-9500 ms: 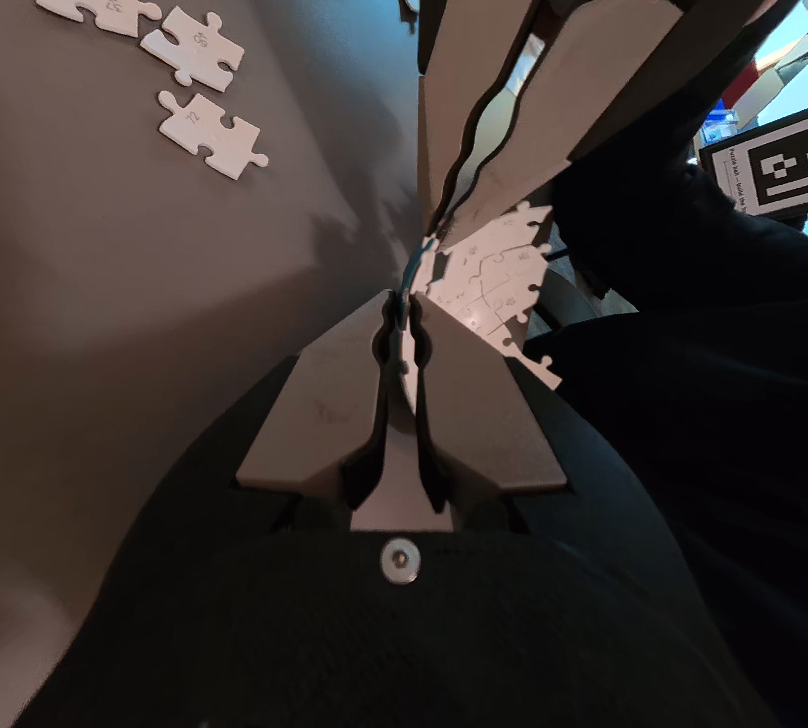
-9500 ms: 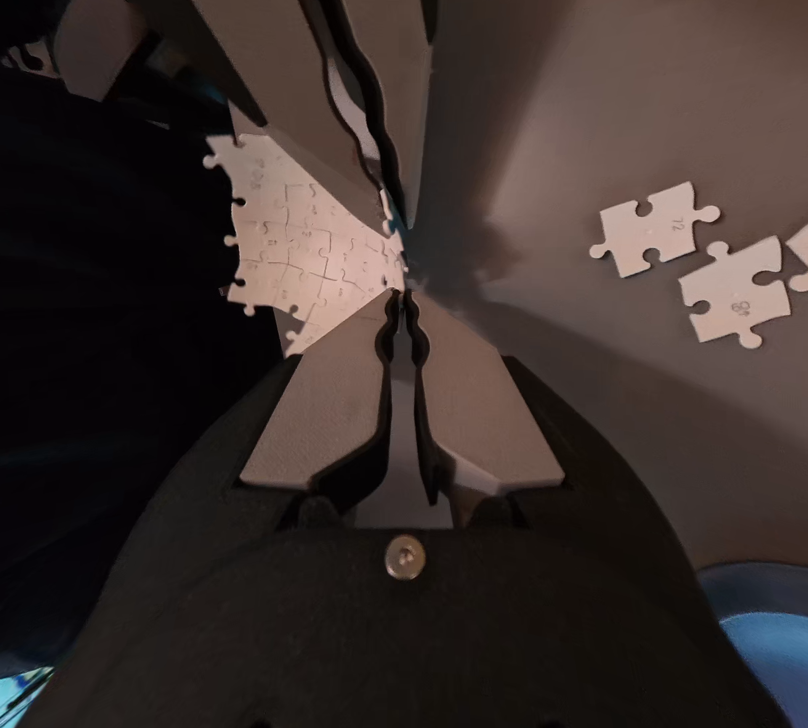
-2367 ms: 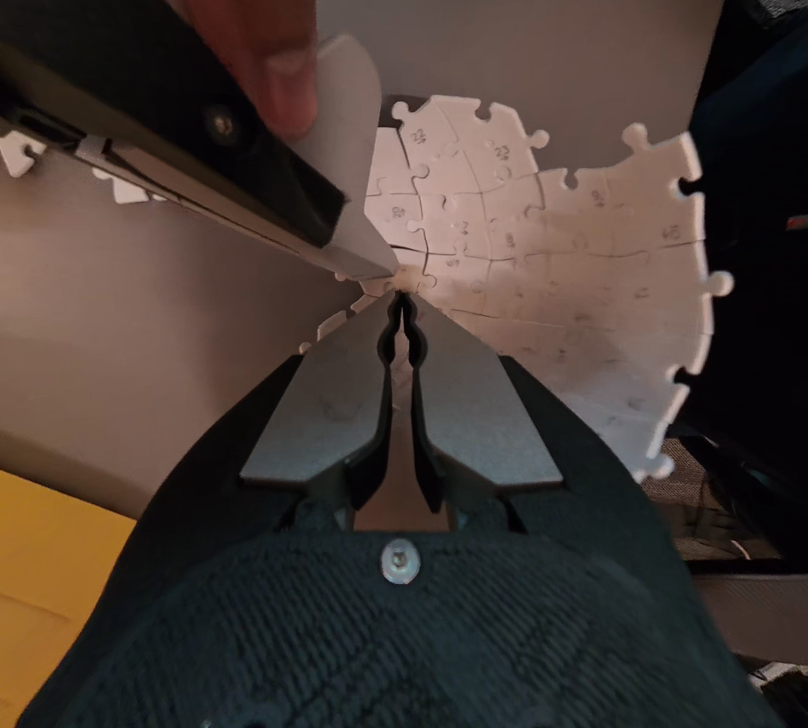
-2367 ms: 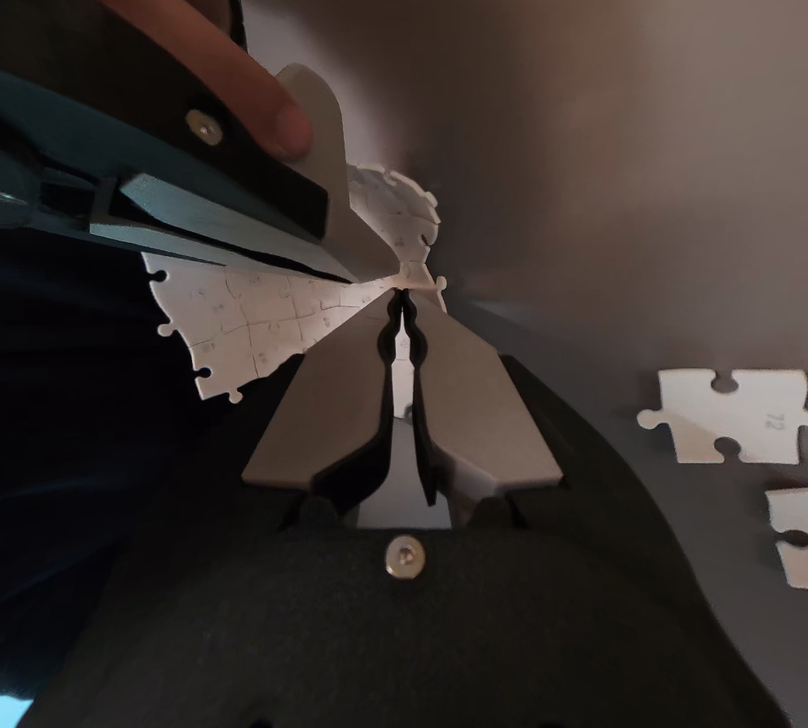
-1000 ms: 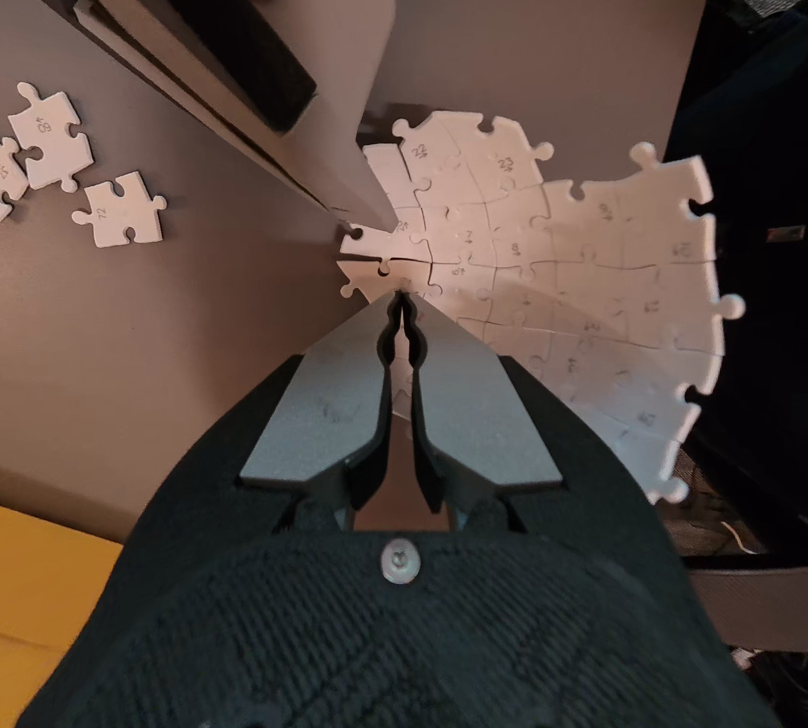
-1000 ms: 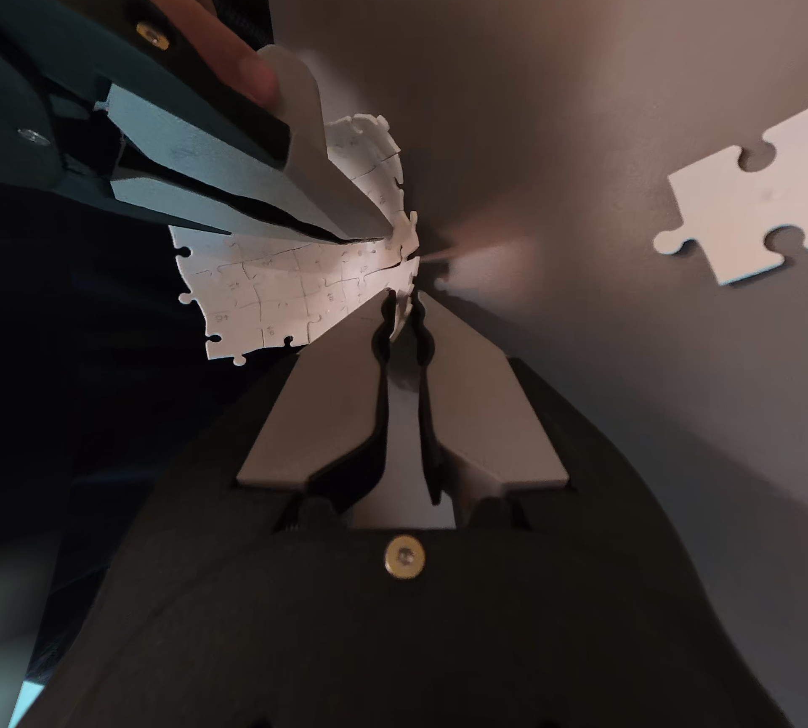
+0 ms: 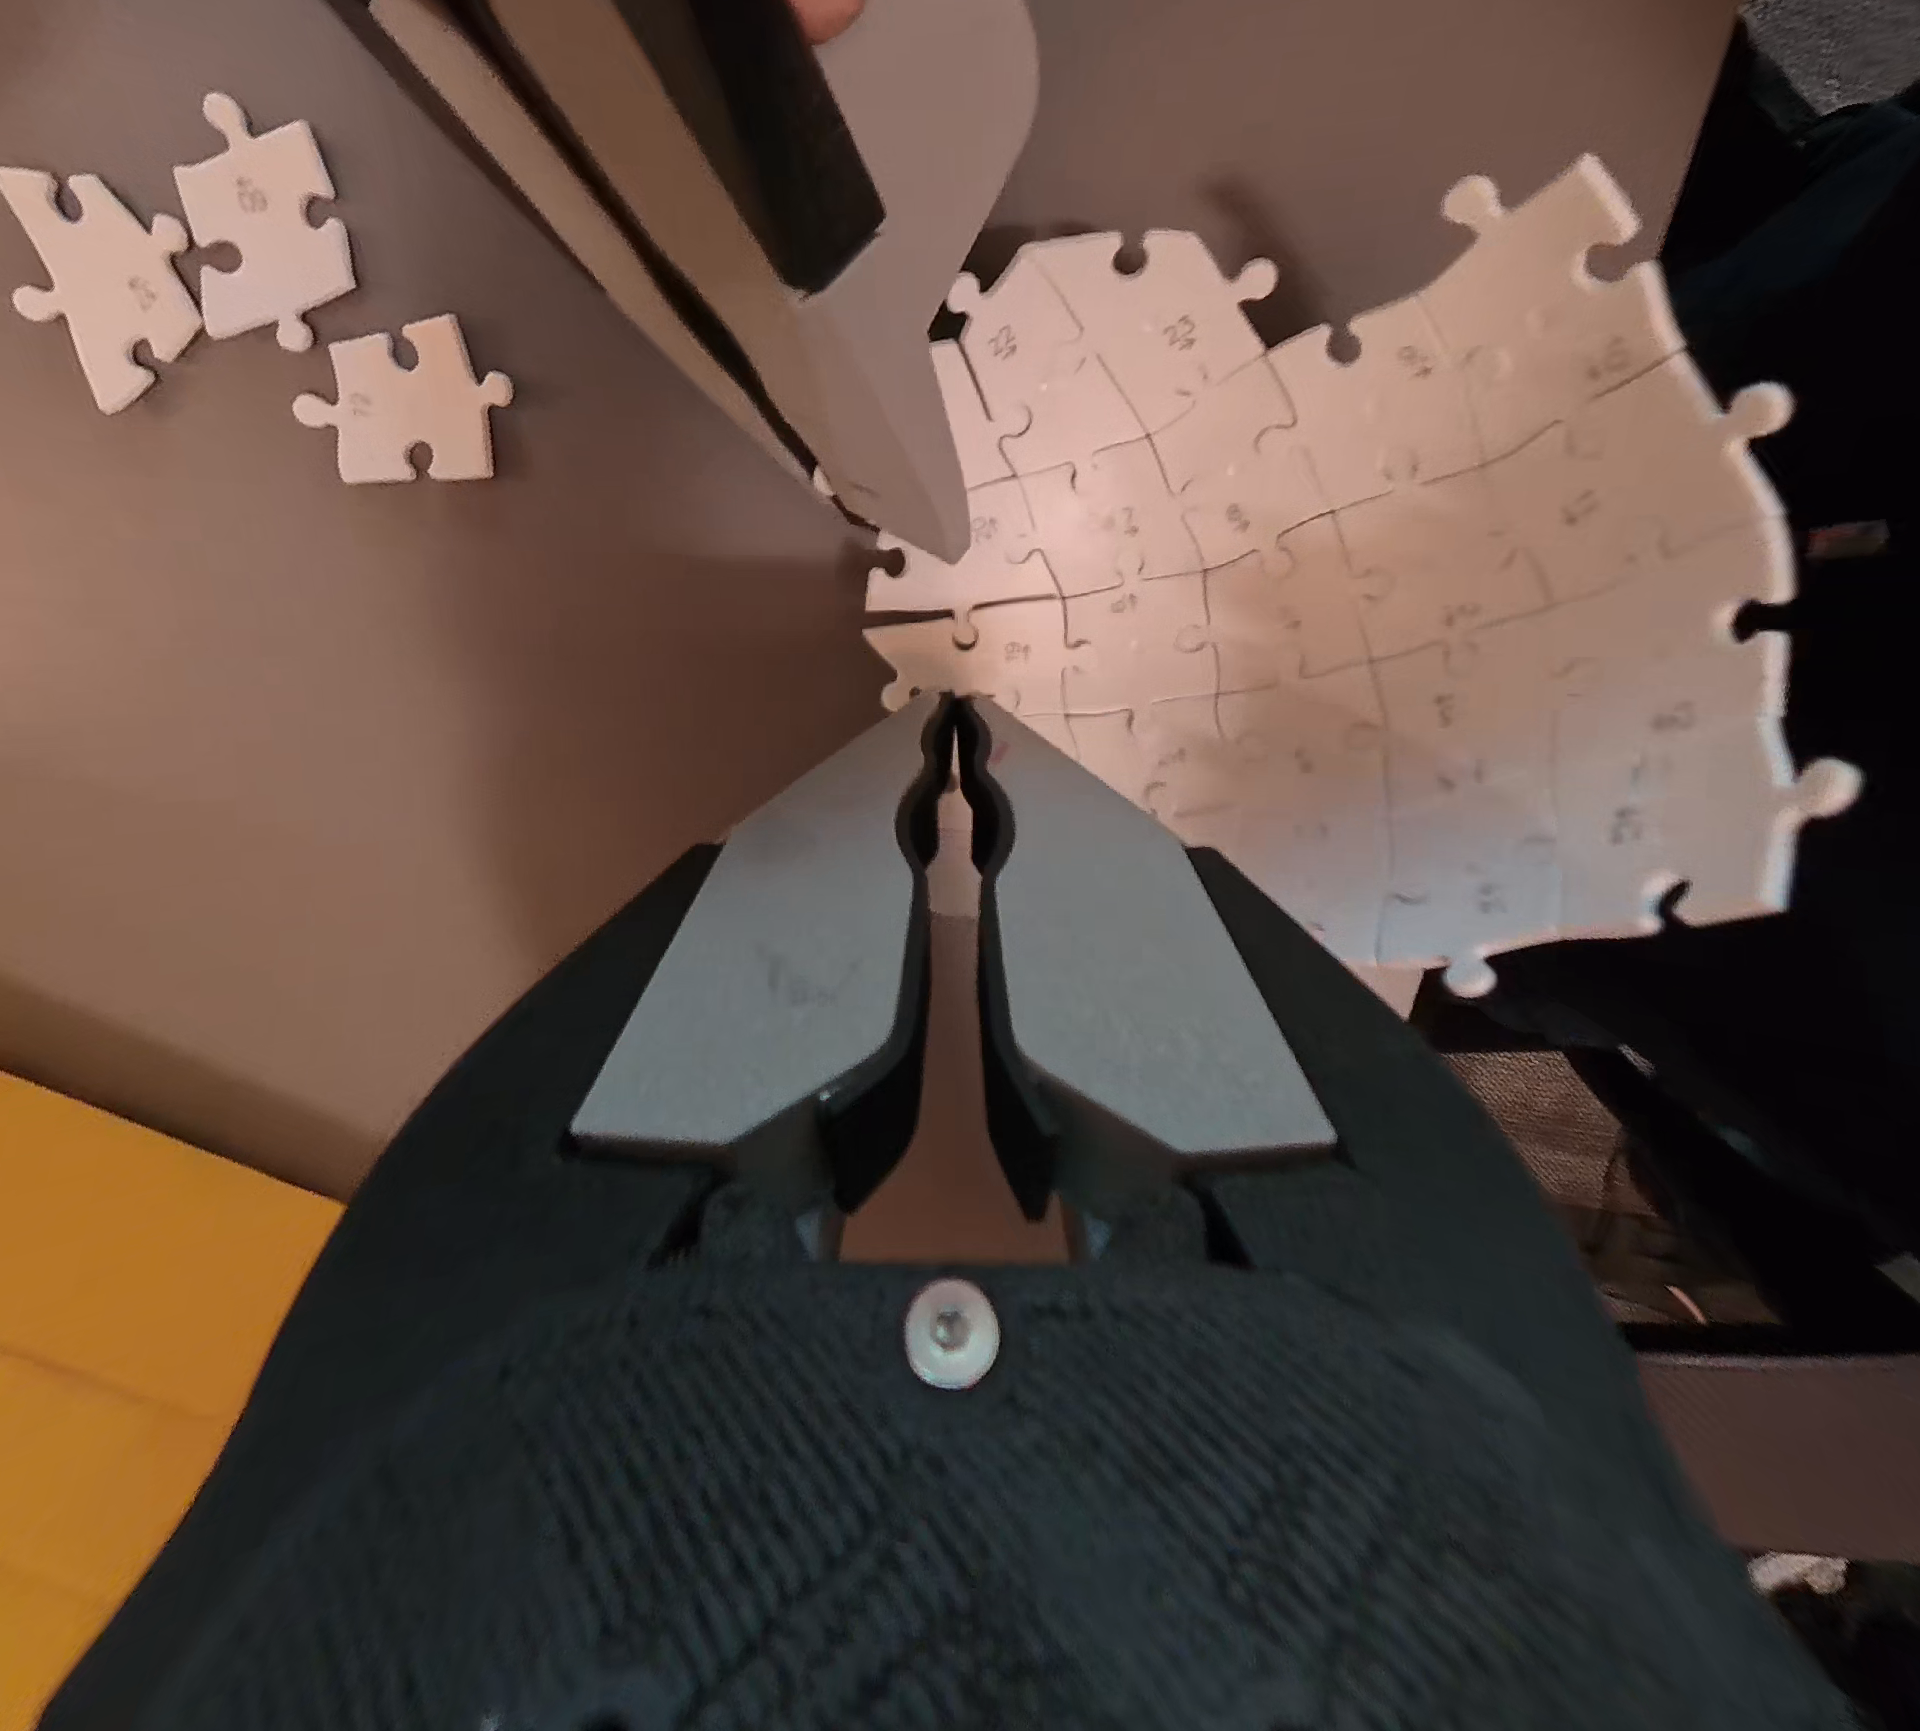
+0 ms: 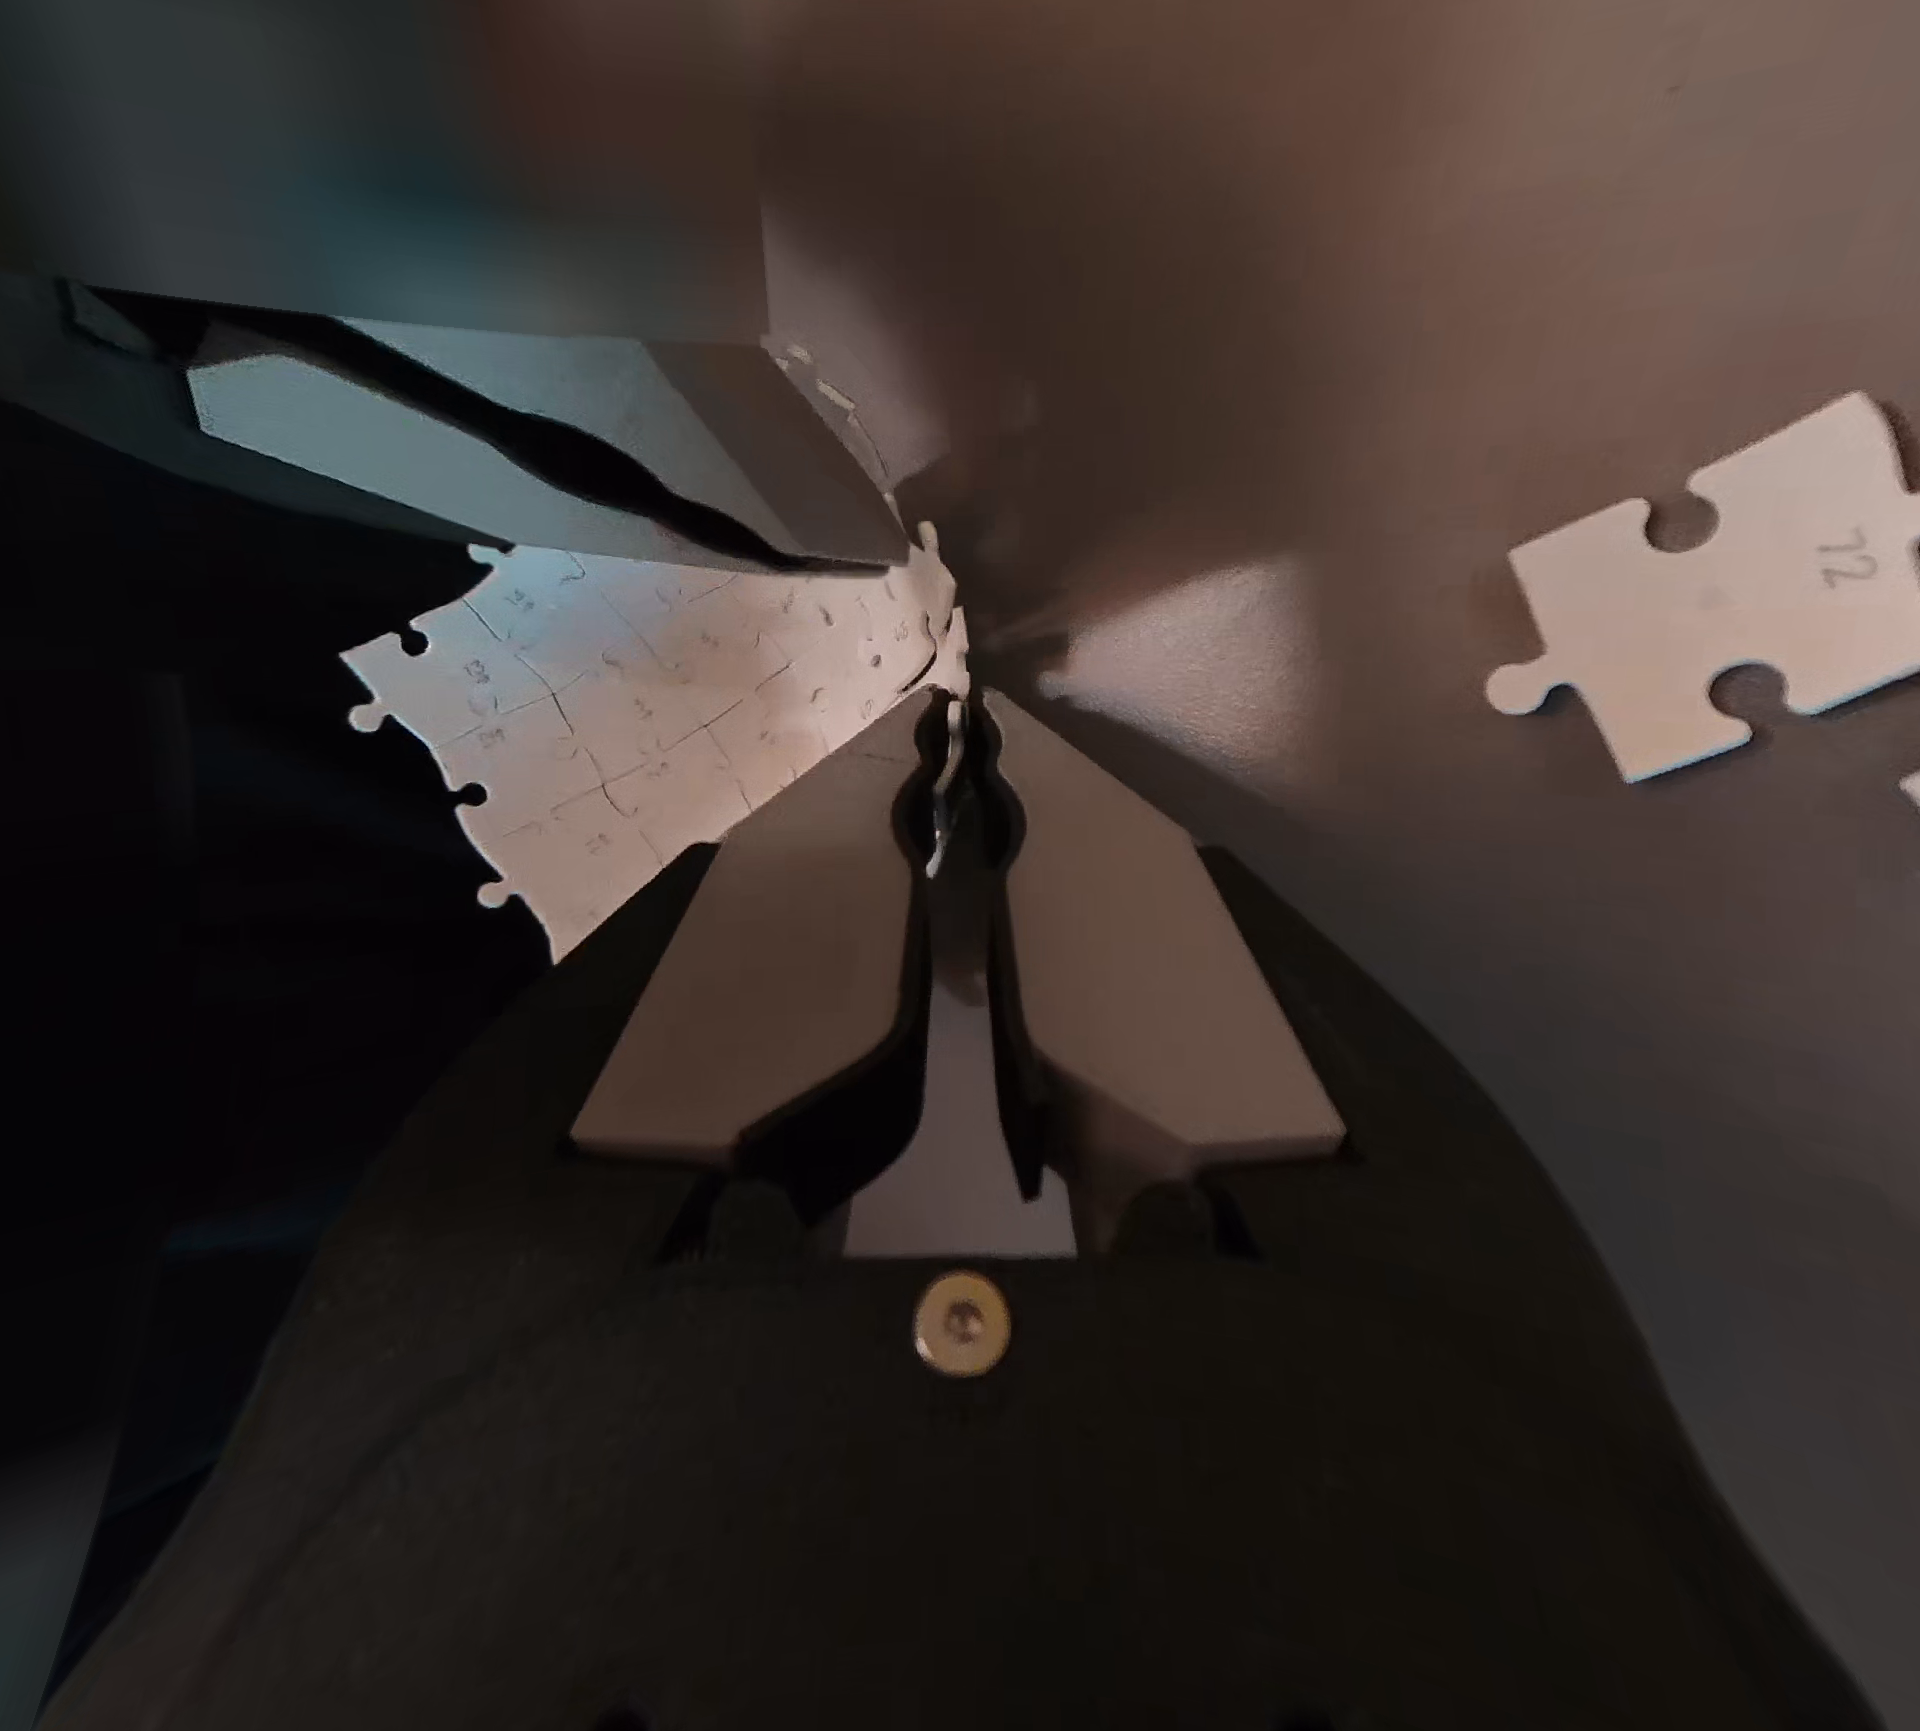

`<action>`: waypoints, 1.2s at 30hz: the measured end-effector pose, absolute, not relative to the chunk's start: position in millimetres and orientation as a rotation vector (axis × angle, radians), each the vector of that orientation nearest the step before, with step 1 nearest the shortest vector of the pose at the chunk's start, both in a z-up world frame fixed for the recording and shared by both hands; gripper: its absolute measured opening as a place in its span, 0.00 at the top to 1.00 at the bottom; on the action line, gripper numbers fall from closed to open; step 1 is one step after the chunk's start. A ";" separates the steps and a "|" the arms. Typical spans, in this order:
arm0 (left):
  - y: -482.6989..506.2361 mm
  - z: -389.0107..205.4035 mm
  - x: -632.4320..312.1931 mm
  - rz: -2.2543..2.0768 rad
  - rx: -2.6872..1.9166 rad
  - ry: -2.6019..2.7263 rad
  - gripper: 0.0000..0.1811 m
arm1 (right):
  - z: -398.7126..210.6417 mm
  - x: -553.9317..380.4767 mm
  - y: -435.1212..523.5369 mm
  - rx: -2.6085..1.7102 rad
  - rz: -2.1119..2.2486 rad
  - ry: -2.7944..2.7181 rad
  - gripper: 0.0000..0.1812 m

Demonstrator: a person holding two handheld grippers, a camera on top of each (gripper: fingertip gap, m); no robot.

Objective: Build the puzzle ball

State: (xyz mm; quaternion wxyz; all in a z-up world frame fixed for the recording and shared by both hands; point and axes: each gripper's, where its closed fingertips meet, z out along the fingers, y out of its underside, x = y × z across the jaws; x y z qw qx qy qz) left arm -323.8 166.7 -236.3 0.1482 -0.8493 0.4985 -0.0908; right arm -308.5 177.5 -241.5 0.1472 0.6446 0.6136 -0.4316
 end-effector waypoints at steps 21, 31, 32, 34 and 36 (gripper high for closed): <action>172.9 -235.6 -337.8 -0.182 -2.495 1.393 1.00 | -242.3 -314.4 174.8 1.867 -1.271 1.744 1.00; 176.5 -230.9 -328.8 -0.675 -2.677 1.098 0.96 | -241.9 -314.0 174.9 1.866 -1.278 1.745 1.00; 175.3 -230.7 -327.7 -0.762 -2.695 1.073 0.93 | -242.2 -313.8 175.0 1.867 -1.273 1.754 1.00; 177.2 -233.2 -326.2 -0.884 -2.712 1.017 0.92 | -242.0 -313.7 174.9 1.867 -1.274 1.762 1.00; 176.5 -232.7 -321.7 -0.995 -2.701 0.993 0.93 | -241.8 -313.3 175.0 1.866 -1.278 1.763 1.00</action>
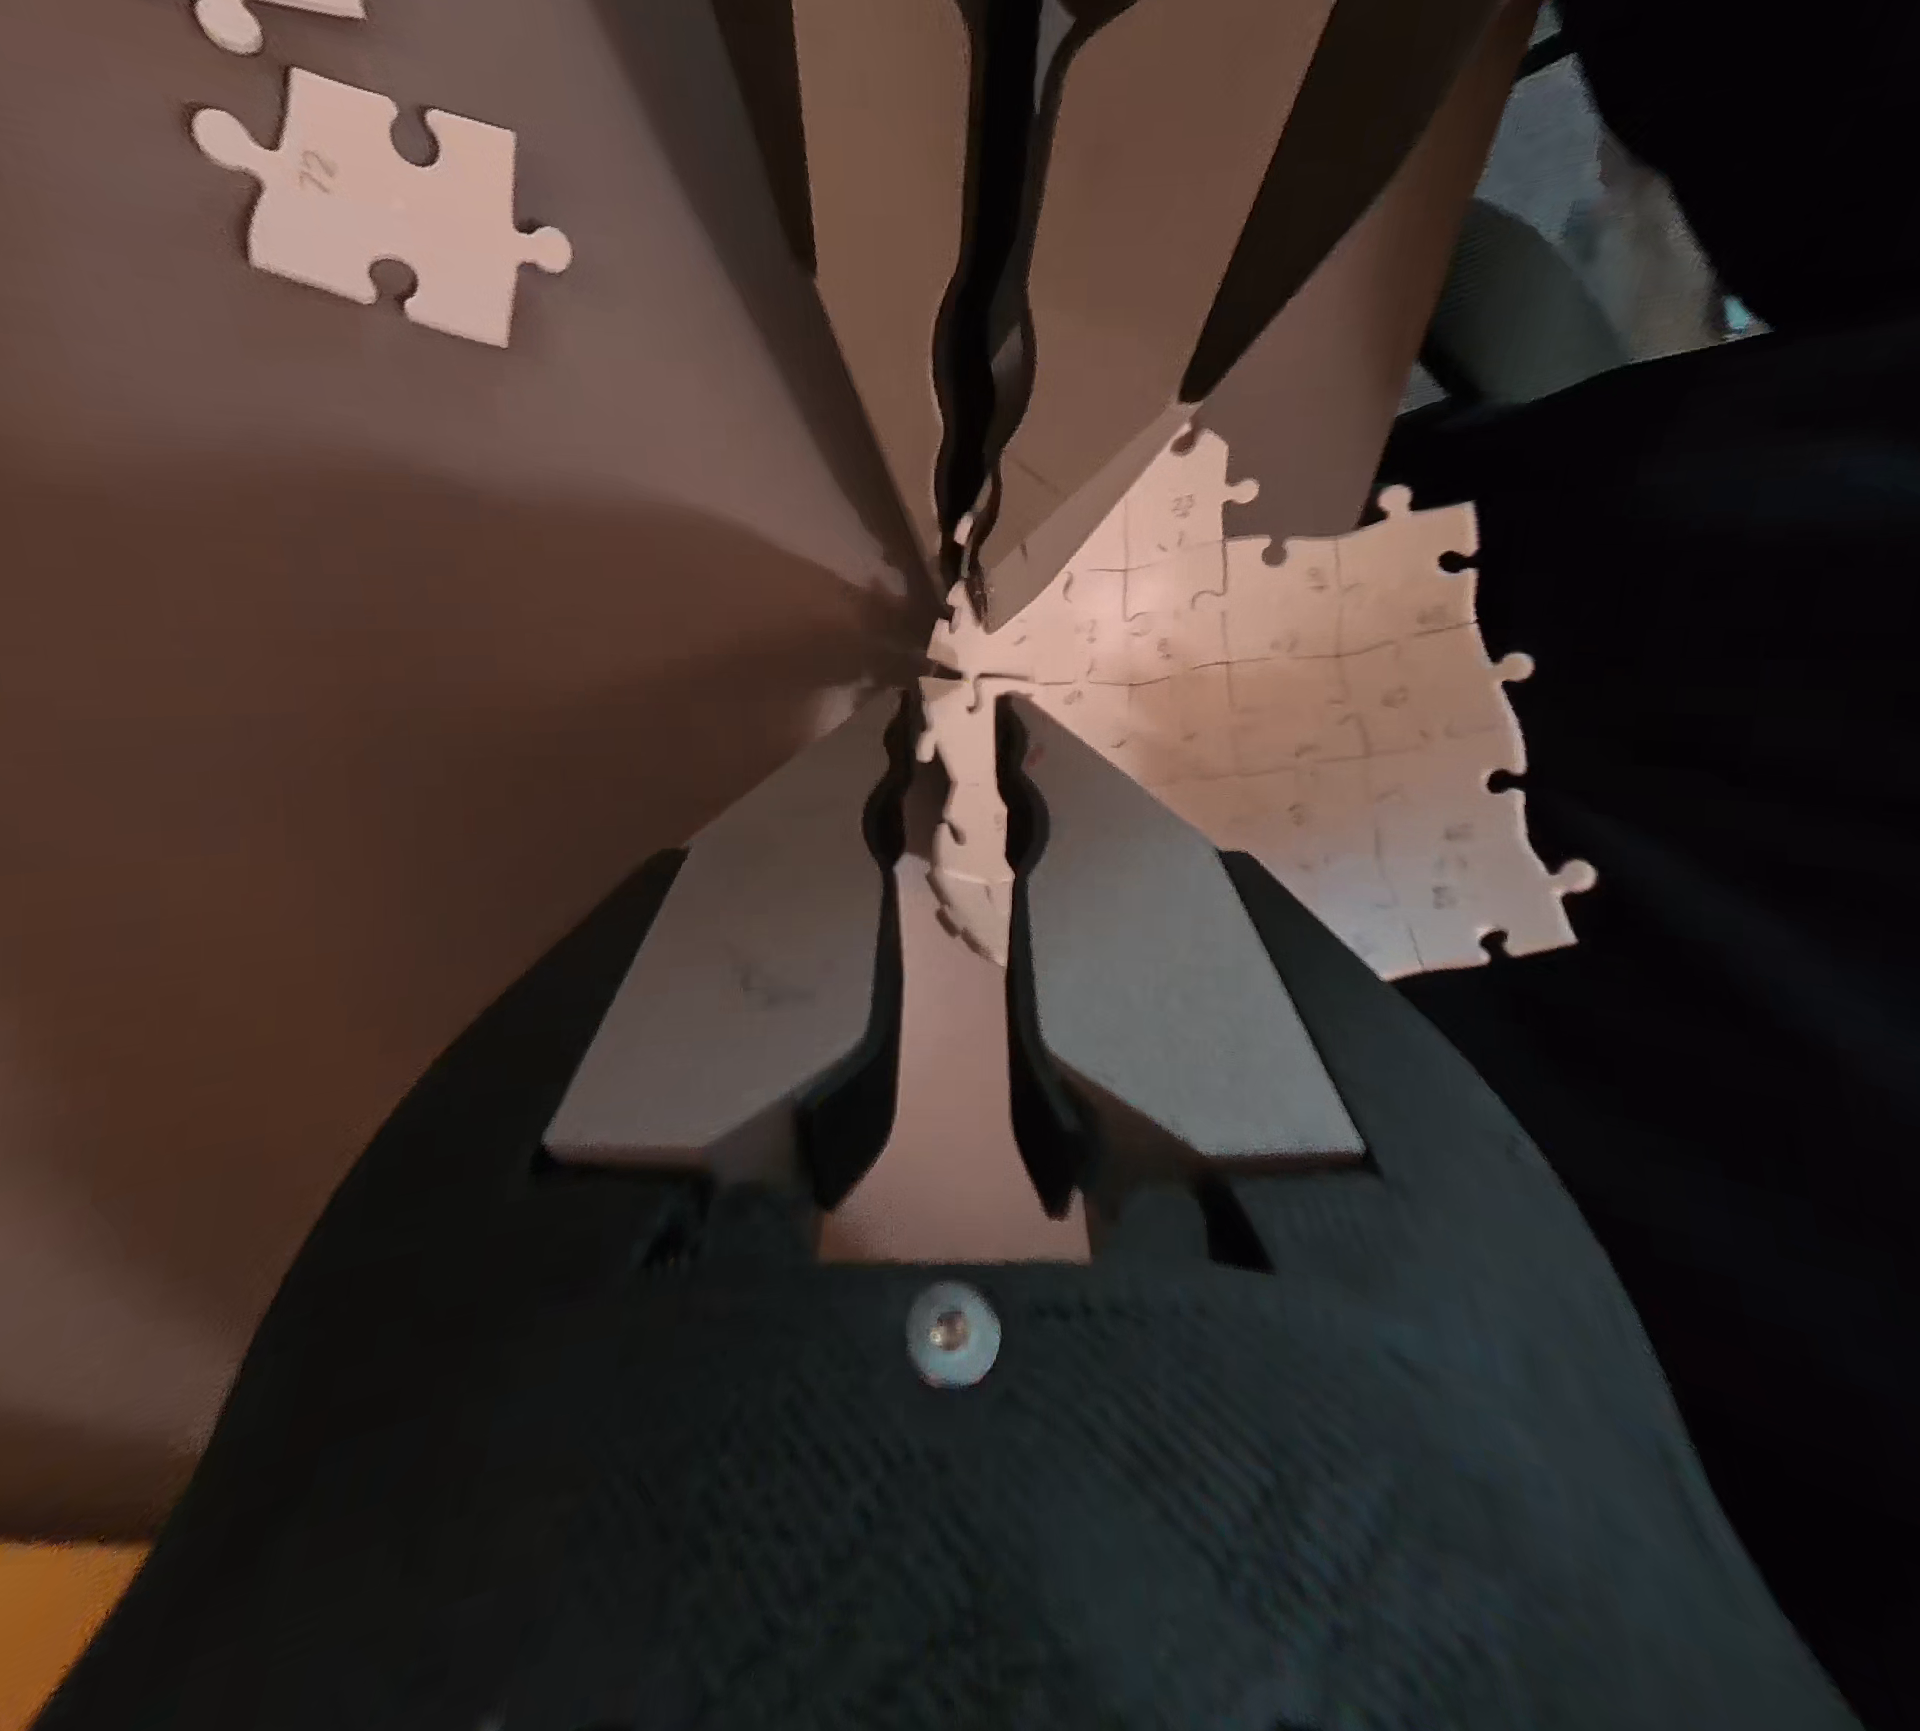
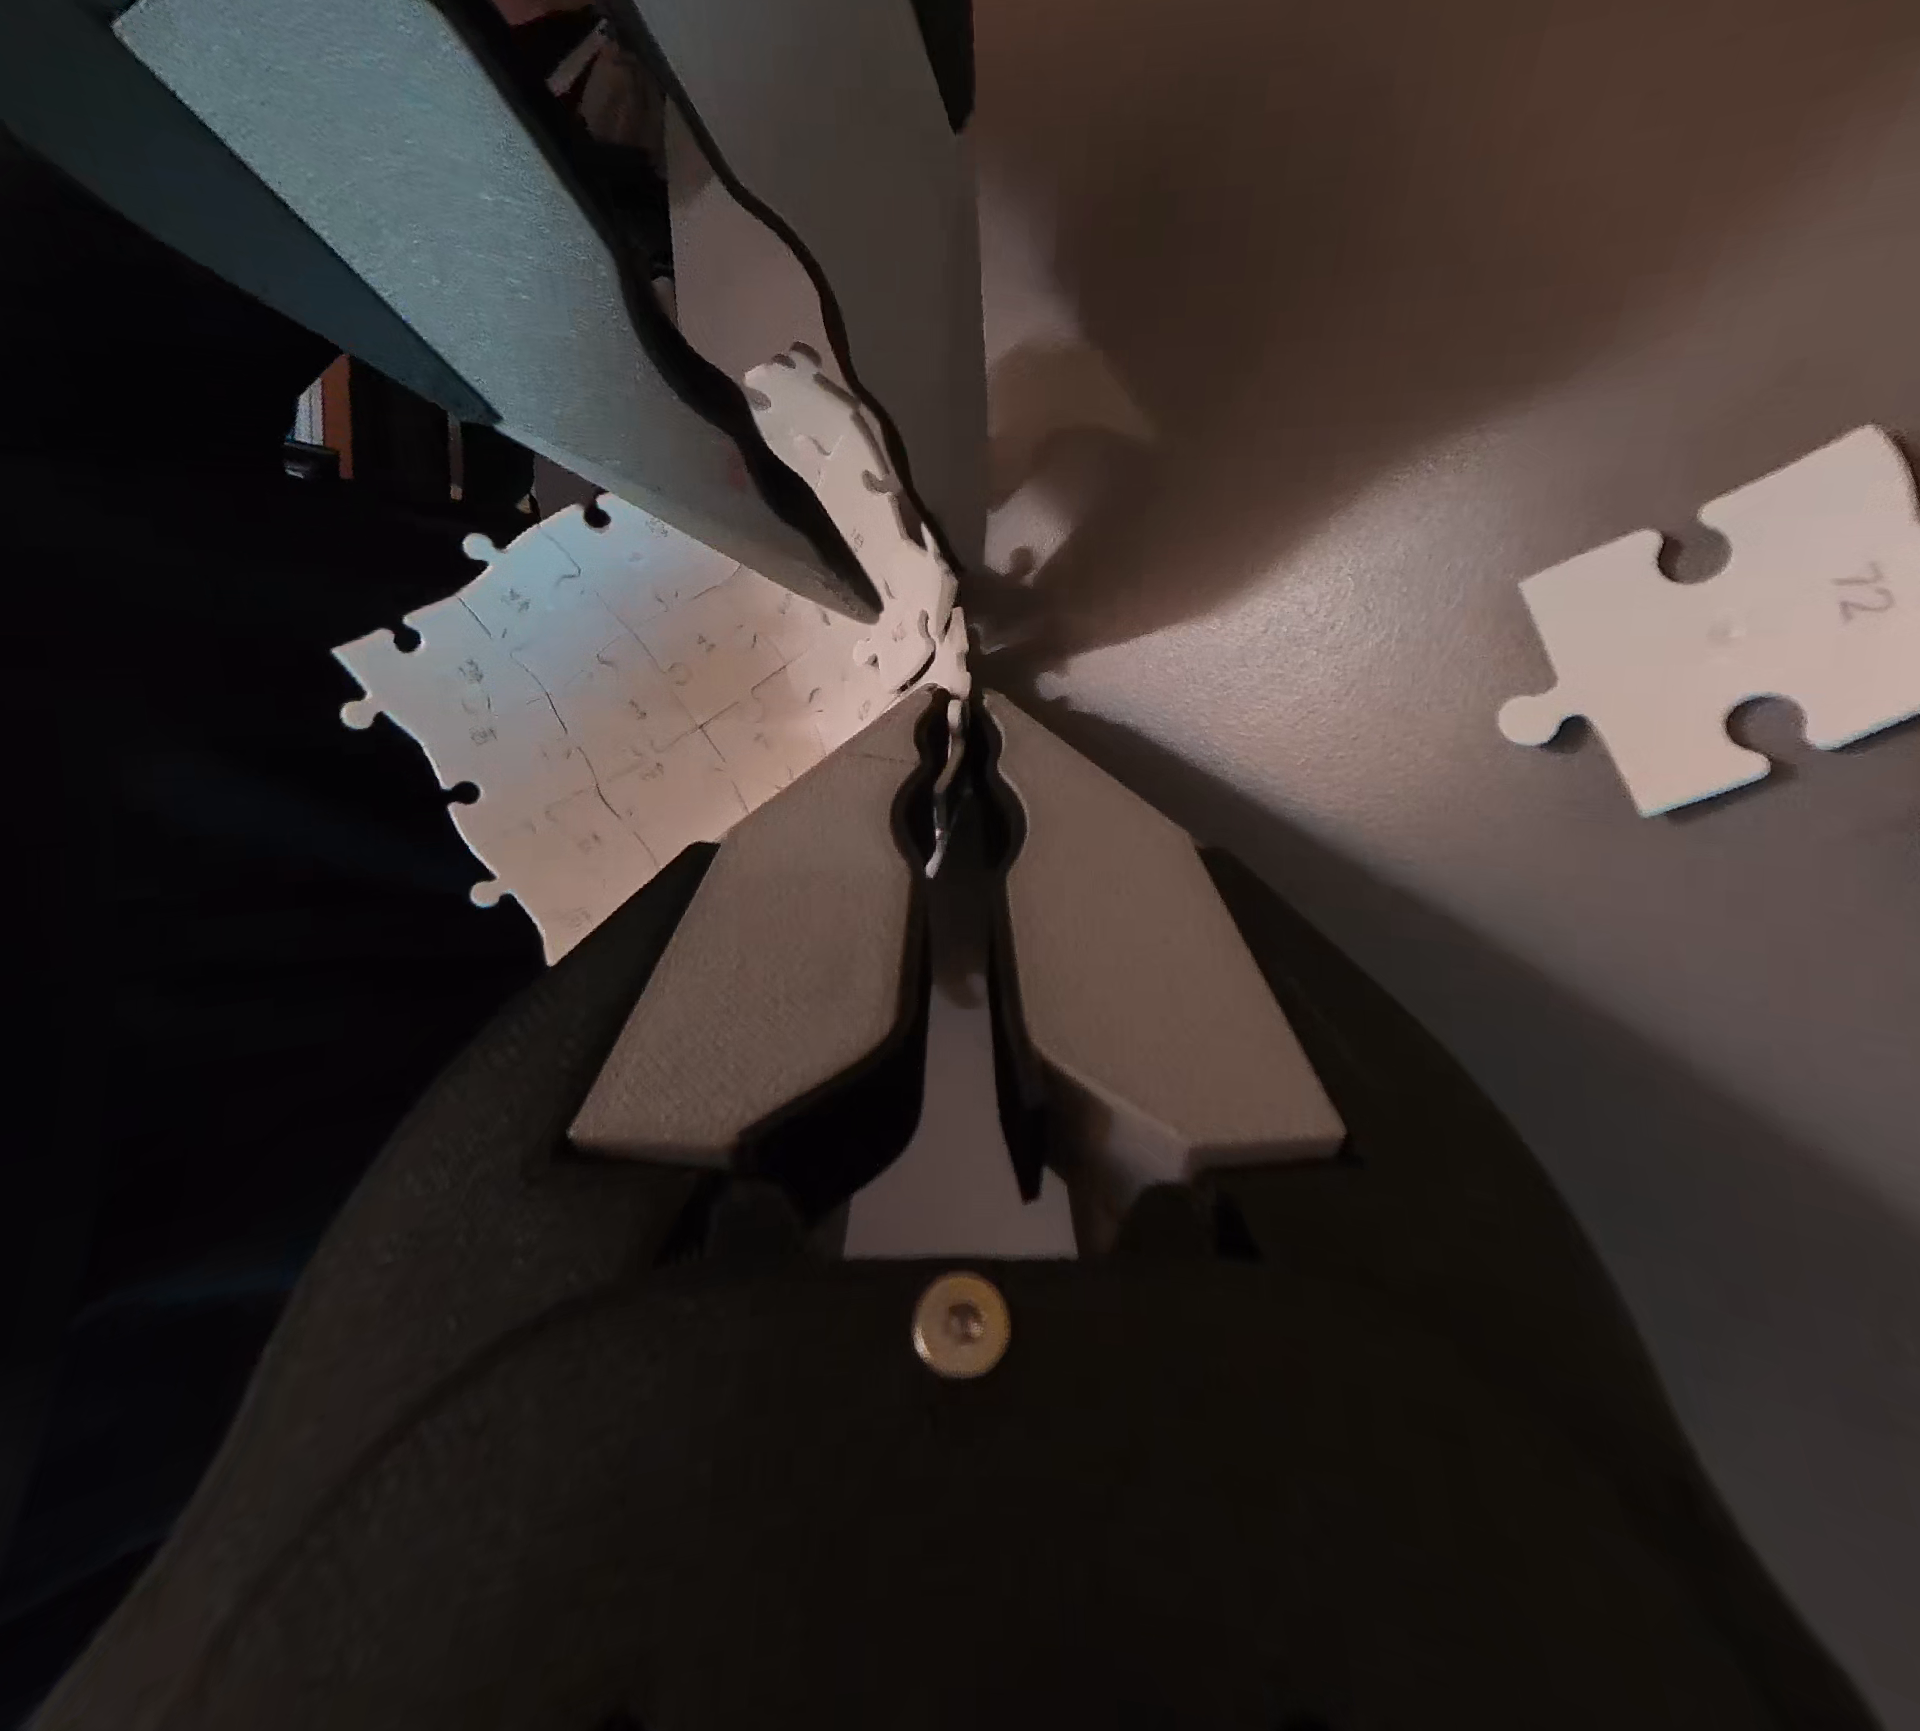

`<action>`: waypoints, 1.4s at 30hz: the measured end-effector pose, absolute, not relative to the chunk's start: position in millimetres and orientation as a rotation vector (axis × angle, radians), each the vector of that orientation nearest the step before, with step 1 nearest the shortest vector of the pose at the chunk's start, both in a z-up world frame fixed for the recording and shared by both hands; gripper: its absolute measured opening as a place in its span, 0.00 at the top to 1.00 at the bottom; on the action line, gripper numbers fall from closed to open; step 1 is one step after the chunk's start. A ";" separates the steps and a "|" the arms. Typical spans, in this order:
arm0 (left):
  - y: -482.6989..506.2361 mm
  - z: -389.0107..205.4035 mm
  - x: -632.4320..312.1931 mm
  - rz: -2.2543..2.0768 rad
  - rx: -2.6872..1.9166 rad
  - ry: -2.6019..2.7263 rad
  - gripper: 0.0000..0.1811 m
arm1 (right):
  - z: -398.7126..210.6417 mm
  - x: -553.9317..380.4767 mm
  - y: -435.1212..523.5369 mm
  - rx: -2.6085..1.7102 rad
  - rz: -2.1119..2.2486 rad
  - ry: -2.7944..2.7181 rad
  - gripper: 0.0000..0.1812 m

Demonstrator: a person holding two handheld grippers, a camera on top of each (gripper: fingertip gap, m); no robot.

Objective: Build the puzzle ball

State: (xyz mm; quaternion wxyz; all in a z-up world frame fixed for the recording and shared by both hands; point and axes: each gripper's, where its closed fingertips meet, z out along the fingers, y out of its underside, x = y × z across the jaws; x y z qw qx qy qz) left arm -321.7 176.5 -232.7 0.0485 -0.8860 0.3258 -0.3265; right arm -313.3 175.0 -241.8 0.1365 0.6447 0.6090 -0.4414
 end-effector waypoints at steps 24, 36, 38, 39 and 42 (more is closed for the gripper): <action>180.9 -243.6 -318.4 -1.079 -2.702 0.930 1.00 | -243.7 -310.6 174.0 1.849 -1.275 1.776 0.99; 178.0 -213.5 -313.3 -0.827 -2.614 1.092 1.00 | -244.0 -311.6 176.4 1.892 -1.272 1.708 1.00; 167.3 -219.8 -308.8 -0.770 -2.650 1.185 1.00 | -243.9 -311.7 176.4 1.893 -1.271 1.713 1.00; 162.8 -228.5 -310.6 -0.713 -2.693 1.222 1.00 | -243.8 -311.8 176.4 1.894 -1.270 1.717 1.00; 154.9 -245.9 -313.6 -0.636 -2.765 1.271 1.00 | -244.0 -312.1 176.5 1.901 -1.264 1.725 1.00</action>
